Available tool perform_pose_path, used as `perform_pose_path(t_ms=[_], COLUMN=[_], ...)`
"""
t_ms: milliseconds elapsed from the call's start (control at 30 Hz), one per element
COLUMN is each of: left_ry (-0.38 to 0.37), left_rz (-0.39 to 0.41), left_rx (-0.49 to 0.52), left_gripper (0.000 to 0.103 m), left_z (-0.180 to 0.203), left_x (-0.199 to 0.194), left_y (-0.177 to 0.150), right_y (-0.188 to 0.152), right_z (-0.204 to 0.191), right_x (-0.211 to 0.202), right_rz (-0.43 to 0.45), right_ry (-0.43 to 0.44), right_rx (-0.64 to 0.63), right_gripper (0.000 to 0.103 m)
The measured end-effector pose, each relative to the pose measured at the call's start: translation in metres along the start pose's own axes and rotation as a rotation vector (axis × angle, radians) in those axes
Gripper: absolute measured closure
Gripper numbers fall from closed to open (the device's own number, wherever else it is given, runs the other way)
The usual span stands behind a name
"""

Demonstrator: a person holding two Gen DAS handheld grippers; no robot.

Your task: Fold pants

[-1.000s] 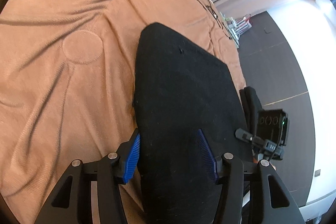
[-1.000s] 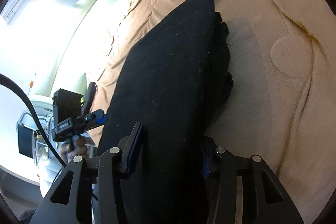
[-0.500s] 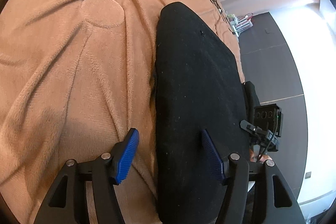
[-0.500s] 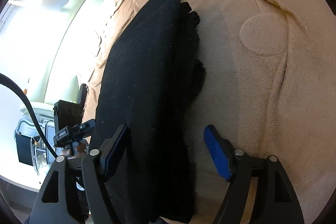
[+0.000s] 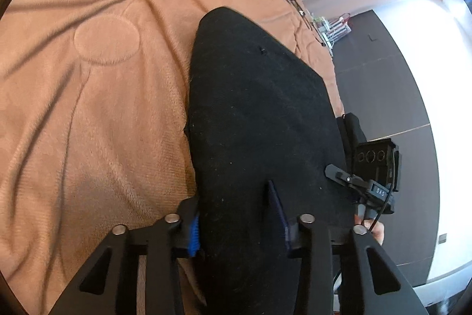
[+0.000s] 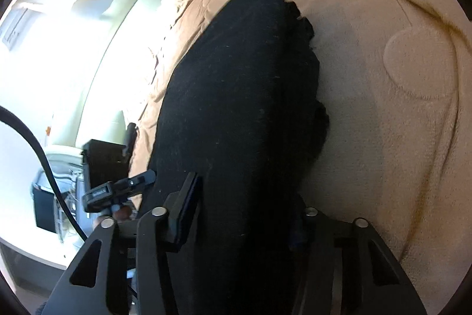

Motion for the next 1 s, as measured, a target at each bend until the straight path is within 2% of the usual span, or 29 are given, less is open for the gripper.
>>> perform_pose_path(t_ms=[33,200,467,733,1000], left_ry=[-0.003,-0.008,-0.017,-0.023,-0.012], left_rz=[0.004,0.036,0.099,0.157,0.200], left_rx=[0.004,0.029,0.065,0.082,0.104], left_gripper=[0.066,0.070,0.070,0.070,0.071], left_z=[0.002,0.012,0.023,0.022,0.014], left_x=[-0.003,-0.021,-0.076,-0.140,-0.199], left_y=[0.000,0.005,0.019,0.029,0.045], right_y=[0.000,-0.001,-0.009,-0.023,-0.029], right_z=[-0.003,-0.023,-0.065,-0.125,-0.158], right_x=[-0.002,-0.010,-0.020,-0.023,-0.004], right_rz=[0.006,0.034,0.085,0.111,0.118], right_ry=[0.003,0.025,0.073,0.105,0.128], right_rx=[-0.008,-0.042,-0.104,-0.188,-0.216], right_gripper=[0.067,0.073,0.073,0.073,0.073])
Point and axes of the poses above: each gripper's, at about its wrist camera, not at the fingertips, and x roughly the way its jaws point, z to its right, y to its top, the point moved 2 cm from there along x, roughly the way its jaws point, and after that the axes turned 13 degrees about z, right-handed, at the moved point
